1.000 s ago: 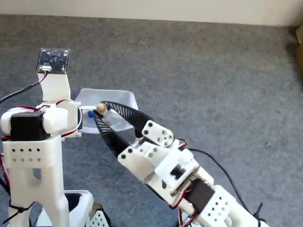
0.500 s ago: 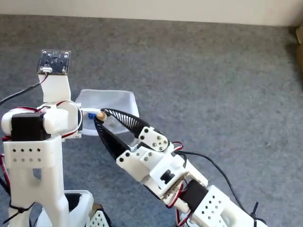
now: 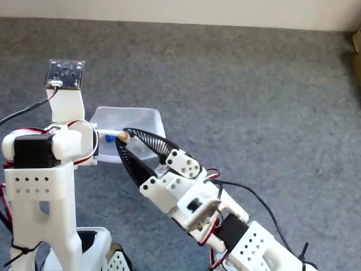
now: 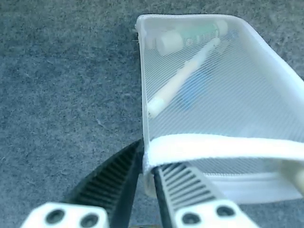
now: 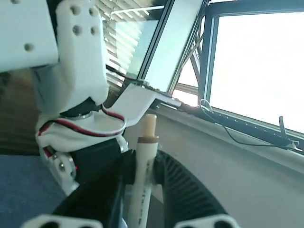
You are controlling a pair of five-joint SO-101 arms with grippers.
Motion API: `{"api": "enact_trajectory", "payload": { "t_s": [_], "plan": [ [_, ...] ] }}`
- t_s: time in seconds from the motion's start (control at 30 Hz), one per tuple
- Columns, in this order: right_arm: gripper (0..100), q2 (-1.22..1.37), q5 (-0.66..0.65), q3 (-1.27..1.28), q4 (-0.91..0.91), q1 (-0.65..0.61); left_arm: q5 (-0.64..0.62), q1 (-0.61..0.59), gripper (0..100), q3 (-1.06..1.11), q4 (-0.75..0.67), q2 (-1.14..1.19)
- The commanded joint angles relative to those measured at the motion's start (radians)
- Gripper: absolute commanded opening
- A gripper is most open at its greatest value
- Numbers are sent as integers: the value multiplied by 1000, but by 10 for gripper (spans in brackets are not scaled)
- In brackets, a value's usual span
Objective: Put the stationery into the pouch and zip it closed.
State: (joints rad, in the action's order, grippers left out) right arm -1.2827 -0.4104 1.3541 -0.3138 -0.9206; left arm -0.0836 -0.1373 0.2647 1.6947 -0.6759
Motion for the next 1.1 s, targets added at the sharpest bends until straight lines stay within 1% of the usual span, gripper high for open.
{"api": "enact_trajectory", "payload": {
  "t_s": [0.0, 0.07, 0.13, 0.3, 0.37, 0.47, 0.53, 0.73, 0.87, 0.97, 1.07],
  "plan": [
    [4, 8, -150, -15, 82, 13, 11, 21, 6, -12, 2, -31],
    [4, 8, -230, -15, 114, 13, 11, 21, 6, -12, 2, -31],
    [4, 8, -272, -15, 145, 13, 11, 21, 6, -12, 2, -31],
    [7, 7, -282, -16, 179, 13, 11, 22, 6, -12, 2, -31],
    [46, 7, -282, -16, 200, 13, 11, 22, 6, -12, 2, -30],
    [170, 4, -282, -16, 222, 16, 11, 22, 6, -12, 2, -30],
    [217, 2, -282, -16, 236, 18, 11, 22, 6, -12, 2, -30],
    [219, 2, -282, -16, 243, 13, 11, 21, 6, -12, 2, -30],
    [196, 1, -282, -16, 243, 8, 11, 21, 6, -12, 2, -30],
    [166, 1, -282, -15, 255, -59, 11, 19, 6, -12, 2, -28],
    [149, 4, -282, -15, 325, -117, 11, 18, 6, -10, 2, -30]
  ]
}}
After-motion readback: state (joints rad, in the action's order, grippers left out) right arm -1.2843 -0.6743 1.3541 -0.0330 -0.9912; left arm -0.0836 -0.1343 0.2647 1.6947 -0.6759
